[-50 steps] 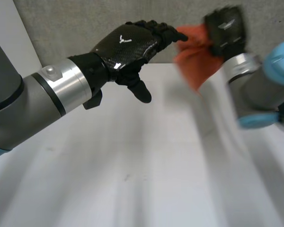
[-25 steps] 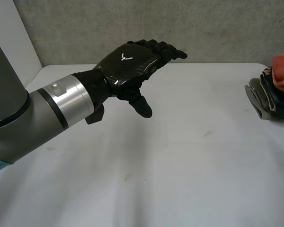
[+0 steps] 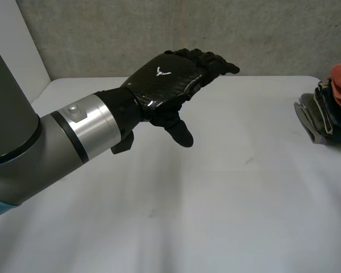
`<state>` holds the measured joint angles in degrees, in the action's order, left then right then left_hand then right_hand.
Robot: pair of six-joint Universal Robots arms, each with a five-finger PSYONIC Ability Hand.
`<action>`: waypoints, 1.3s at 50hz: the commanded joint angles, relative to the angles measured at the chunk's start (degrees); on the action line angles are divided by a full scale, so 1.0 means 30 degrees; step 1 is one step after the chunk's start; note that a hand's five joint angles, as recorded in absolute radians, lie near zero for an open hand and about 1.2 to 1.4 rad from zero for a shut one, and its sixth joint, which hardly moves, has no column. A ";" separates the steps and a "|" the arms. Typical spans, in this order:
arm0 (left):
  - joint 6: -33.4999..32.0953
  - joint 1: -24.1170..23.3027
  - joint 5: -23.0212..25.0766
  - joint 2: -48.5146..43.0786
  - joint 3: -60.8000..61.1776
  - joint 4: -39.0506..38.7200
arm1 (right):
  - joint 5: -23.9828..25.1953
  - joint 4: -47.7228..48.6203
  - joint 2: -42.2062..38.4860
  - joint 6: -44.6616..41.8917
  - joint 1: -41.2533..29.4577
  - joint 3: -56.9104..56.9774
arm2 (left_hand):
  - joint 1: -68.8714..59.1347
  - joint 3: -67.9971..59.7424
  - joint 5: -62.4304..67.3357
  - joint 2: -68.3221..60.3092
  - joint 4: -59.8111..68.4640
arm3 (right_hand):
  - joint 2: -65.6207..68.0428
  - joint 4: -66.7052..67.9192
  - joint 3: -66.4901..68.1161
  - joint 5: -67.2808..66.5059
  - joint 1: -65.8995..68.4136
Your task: Fold the laundry.
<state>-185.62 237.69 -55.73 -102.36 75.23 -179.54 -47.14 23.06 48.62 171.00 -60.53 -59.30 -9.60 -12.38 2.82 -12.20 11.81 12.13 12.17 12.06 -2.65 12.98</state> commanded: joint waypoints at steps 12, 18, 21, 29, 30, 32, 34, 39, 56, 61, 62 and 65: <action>0.0729 -0.0830 -0.0058 0.0516 -0.1140 -0.0123 | -1.2673 -0.5698 0.6935 -0.8485 0.2717 0.1159 | -0.0135 0.0793 -0.0940 0.0732 -0.0602 | -0.0709 -0.0724 -0.0686 0.0882 -0.0993; 0.4064 -0.0715 -0.2098 0.0895 -0.3511 -0.1232 | -1.3146 -0.3178 0.9042 -0.5676 -0.1353 0.0551 | -0.0206 0.0722 -0.0869 0.0661 -0.0531 | -0.0709 -0.0724 -0.0686 0.0882 -0.0993; 0.4890 -0.0422 -0.4210 0.1364 -0.4129 -0.1645 | -1.2156 -0.1951 1.1027 -0.3630 -0.3252 -0.1843 | -0.0207 0.0721 -0.0868 0.0660 -0.0531 | -0.0709 -0.0724 -0.0686 0.0882 -0.0993; 0.2121 0.4519 -1.0600 0.1660 -0.4074 -0.0247 | -0.7757 0.0837 1.3850 -0.2243 -0.8560 -0.9087 | -0.0152 0.0776 -0.0923 0.0715 -0.0585 | -0.0709 -0.0724 -0.0686 0.0882 -0.0993; 0.1441 0.4966 -1.0692 0.1601 -0.3985 0.0108 | -0.7523 0.0867 1.3850 -0.2301 -0.9174 -0.9643 | -0.0135 0.0793 -0.0940 0.0732 -0.0602 | -0.0709 -0.0724 -0.0686 0.0882 -0.0993; -0.0024 0.5845 -1.0693 0.1483 -0.3693 0.0783 | -0.7141 0.0606 1.3734 -0.2738 -1.0926 -1.1017 | -0.0135 0.0793 -0.0940 0.0732 -0.0602 | -0.0709 -0.0724 -0.0686 0.0882 -0.0993; -0.2424 0.6667 -1.0956 0.0754 -0.2962 0.1458 | -0.7169 0.0225 1.3675 -0.3208 -1.1842 -1.1725 | -0.0135 0.0793 -0.0940 0.0732 -0.0602 | -0.0709 -0.0724 -0.0686 0.0882 -0.0993; -0.6411 0.8744 -1.1102 -0.0800 -0.0824 0.1723 | -0.7461 -0.1415 1.2535 -0.4644 -1.3485 -1.3104 | -0.0135 0.0793 -0.0940 0.0732 -0.0602 | -0.0709 -0.0724 -0.0686 0.0882 -0.0993; -0.9054 1.3319 -1.1337 -0.5167 0.3457 0.0084 | -0.9014 -0.0747 0.8431 -0.5817 -1.5362 -1.4393 | -0.0135 0.0793 -0.0940 0.0732 -0.0602 | -0.0709 -0.0724 -0.0686 0.0882 -0.0993; -0.9083 1.3554 -1.1337 -0.5840 0.3136 -0.0854 | -0.9015 -0.0100 0.8284 -0.5788 -1.5362 -1.4629 | -0.0135 0.0793 -0.0940 0.0732 -0.0602 | -0.0709 -0.0724 -0.0686 0.0882 -0.0993; -0.9112 1.3554 -1.1308 -0.6044 0.3048 -0.0971 | -0.9015 0.0075 0.8255 -0.5788 -1.5333 -1.4716 | -0.0135 0.0793 -0.0940 0.0732 -0.0602 | -0.0709 -0.0724 -0.0686 0.0882 -0.0993; -0.9288 1.3263 -1.1249 -0.6981 0.2025 -0.1557 | -0.9044 0.0310 0.8255 -0.5759 -1.5303 -1.4776 | -0.0135 0.0793 -0.0940 0.0732 -0.0602 | -0.0709 -0.0724 -0.0686 0.0882 -0.0993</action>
<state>-212.95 278.26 -89.71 -119.46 85.23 -181.25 -74.27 22.13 73.45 153.60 -106.68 -103.01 -9.60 -12.37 2.82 -12.00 11.71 12.12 12.17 12.05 -2.65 12.98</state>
